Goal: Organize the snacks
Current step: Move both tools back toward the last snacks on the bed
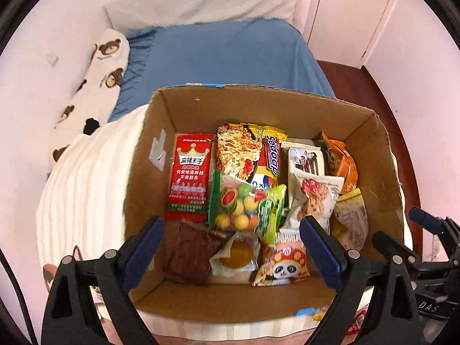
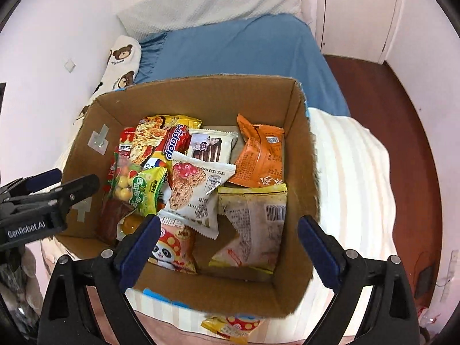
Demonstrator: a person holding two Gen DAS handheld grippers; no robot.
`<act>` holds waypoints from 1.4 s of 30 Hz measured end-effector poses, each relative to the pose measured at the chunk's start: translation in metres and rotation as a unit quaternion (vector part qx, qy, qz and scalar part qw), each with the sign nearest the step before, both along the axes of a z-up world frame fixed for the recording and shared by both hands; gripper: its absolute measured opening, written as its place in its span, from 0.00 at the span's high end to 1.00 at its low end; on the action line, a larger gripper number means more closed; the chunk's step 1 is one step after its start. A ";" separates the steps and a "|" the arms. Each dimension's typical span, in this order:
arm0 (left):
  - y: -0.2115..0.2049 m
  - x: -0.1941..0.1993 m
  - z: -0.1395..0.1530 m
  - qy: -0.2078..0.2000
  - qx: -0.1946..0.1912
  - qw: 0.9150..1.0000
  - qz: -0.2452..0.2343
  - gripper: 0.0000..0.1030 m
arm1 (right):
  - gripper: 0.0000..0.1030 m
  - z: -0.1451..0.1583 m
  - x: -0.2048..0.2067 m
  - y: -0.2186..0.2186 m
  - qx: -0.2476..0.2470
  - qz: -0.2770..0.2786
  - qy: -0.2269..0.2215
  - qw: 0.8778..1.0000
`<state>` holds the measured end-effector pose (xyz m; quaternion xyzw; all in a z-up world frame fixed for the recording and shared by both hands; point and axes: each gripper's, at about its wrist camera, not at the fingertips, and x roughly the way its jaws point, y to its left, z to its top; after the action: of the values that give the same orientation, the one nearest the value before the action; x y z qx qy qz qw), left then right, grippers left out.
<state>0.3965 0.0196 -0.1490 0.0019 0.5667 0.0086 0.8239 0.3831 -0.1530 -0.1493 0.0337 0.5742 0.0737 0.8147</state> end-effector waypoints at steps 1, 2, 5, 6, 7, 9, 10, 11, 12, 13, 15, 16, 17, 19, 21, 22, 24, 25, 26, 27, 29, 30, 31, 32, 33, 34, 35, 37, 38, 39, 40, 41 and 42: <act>-0.001 -0.005 0.003 -0.005 0.001 1.000 0.002 0.06 | 0.05 0.005 -0.006 0.000 -0.004 -0.003 -0.007 1.000; -0.001 -0.012 0.006 -0.012 -0.001 1.000 0.005 0.06 | 0.05 0.007 -0.010 0.000 -0.005 -0.004 -0.011 1.000; -0.003 -0.028 0.013 -0.025 -0.008 1.000 0.007 0.06 | 0.05 0.019 -0.025 -0.003 -0.009 -0.010 -0.029 0.999; -0.004 -0.034 0.016 -0.028 -0.008 1.000 0.005 0.06 | 0.05 0.023 -0.030 -0.004 -0.011 -0.011 -0.034 0.999; -0.005 -0.039 0.019 -0.031 -0.007 0.999 0.005 0.06 | 0.05 0.028 -0.037 -0.005 -0.012 -0.013 -0.041 0.999; -0.007 -0.051 0.027 -0.044 -0.008 0.999 0.004 0.06 | 0.05 0.034 -0.046 -0.006 -0.011 -0.014 -0.048 0.999; -0.007 -0.057 0.031 -0.050 -0.008 0.999 0.005 0.06 | 0.05 0.038 -0.053 -0.007 -0.011 -0.016 -0.053 0.998; -0.008 -0.063 0.035 -0.057 -0.008 0.998 0.005 0.06 | 0.05 0.041 -0.058 -0.008 -0.011 -0.017 -0.057 0.998; -0.008 -0.069 0.039 -0.063 -0.009 0.998 0.003 0.06 | 0.05 0.044 -0.063 -0.008 -0.010 -0.018 -0.061 0.998; -0.009 -0.074 0.042 -0.066 -0.010 0.998 0.003 0.06 | 0.05 0.048 -0.069 -0.008 -0.010 -0.018 -0.066 0.998; -0.009 -0.085 0.050 -0.076 -0.011 0.997 0.003 0.06 | 0.05 0.056 -0.082 -0.008 -0.011 -0.019 -0.076 0.997; -0.009 -0.091 0.053 -0.081 -0.011 0.997 0.001 0.06 | 0.05 0.061 -0.088 -0.007 -0.012 -0.018 -0.081 0.997; -0.010 -0.096 0.057 -0.085 -0.010 0.996 0.000 0.06 | 0.05 0.064 -0.092 -0.007 -0.012 -0.017 -0.085 0.996; -0.010 -0.107 0.063 -0.092 -0.011 0.996 -0.003 0.06 | 0.05 0.073 -0.103 -0.006 -0.010 -0.017 -0.096 0.995; -0.011 -0.118 0.069 -0.100 -0.011 0.995 -0.003 0.06 | 0.05 0.081 -0.113 -0.006 -0.009 -0.016 -0.105 0.994; -0.010 -0.122 0.072 -0.103 -0.012 0.995 -0.003 0.06 | 0.05 0.086 -0.118 -0.005 -0.009 -0.017 -0.111 0.994; -0.010 -0.132 0.079 -0.113 -0.015 0.993 -0.004 0.06 | 0.05 0.095 -0.128 -0.005 -0.008 -0.016 -0.121 0.992; -0.009 -0.136 0.081 -0.117 -0.016 0.993 -0.004 0.06 | 0.05 0.101 -0.135 -0.005 -0.007 -0.017 -0.129 0.992; -0.009 -0.141 0.084 -0.122 -0.016 0.992 -0.003 0.06 | 0.05 0.104 -0.139 -0.005 -0.010 -0.017 -0.133 0.991; -0.009 -0.146 0.088 -0.128 -0.016 0.992 -0.002 0.06 | 0.05 0.108 -0.144 -0.005 -0.010 -0.017 -0.139 0.990; -0.010 -0.154 0.092 -0.135 -0.017 0.991 -0.002 0.06 | 0.05 0.116 -0.154 -0.005 -0.008 -0.017 -0.149 0.989; -0.010 -0.157 0.093 -0.136 -0.018 0.991 -0.001 0.06 | 0.05 0.120 -0.159 -0.005 -0.004 -0.016 -0.153 0.988; -0.011 -0.161 0.094 -0.139 -0.019 0.990 -0.001 0.06 | 0.05 0.122 -0.162 -0.006 0.001 -0.015 -0.154 0.988; -0.012 -0.164 0.095 -0.142 -0.020 0.990 -0.001 0.06 | 0.05 0.123 -0.166 -0.008 0.010 -0.015 -0.155 0.988; -0.013 -0.168 0.095 -0.150 -0.026 0.988 -0.002 0.06 | 0.05 0.123 -0.169 -0.010 0.016 -0.015 -0.153 0.988; -0.013 -0.170 0.095 -0.155 -0.030 0.987 -0.003 0.06 | 0.05 0.120 -0.173 -0.013 0.022 -0.016 -0.147 0.989; -0.015 -0.172 0.094 -0.160 -0.032 0.987 -0.006 0.06 | 0.05 0.118 -0.176 -0.016 0.026 -0.018 -0.144 0.989; -0.022 -0.175 0.088 -0.162 -0.018 0.986 -0.013 0.06 | 0.05 0.103 -0.182 -0.028 0.018 -0.033 -0.122 0.992; -0.027 -0.175 0.083 -0.160 -0.012 0.987 -0.021 0.06 | 0.05 0.094 -0.184 -0.035 0.017 -0.042 -0.104 0.994; -0.033 -0.175 0.077 -0.155 -0.008 0.988 -0.028 0.06 | 0.05 0.079 -0.186 -0.046 0.026 -0.057 -0.079 0.995; -0.038 -0.175 0.071 -0.149 -0.004 0.988 -0.034 0.06 | 0.05 0.067 -0.189 -0.056 0.034 -0.067 -0.058 0.995; -0.044 -0.173 0.063 -0.142 0.002 0.989 -0.041 0.06 | 0.08 0.055 -0.192 -0.066 0.042 -0.080 -0.039 0.995; -0.051 -0.171 0.053 -0.130 0.010 0.990 -0.045 0.06 | 0.10 0.041 -0.197 -0.078 0.054 -0.094 -0.020 0.994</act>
<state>0.2254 -0.0316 -0.0959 0.0346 0.4539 -0.0231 0.8901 0.1863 -0.2311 -0.1088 0.1298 0.5472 0.0283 0.8264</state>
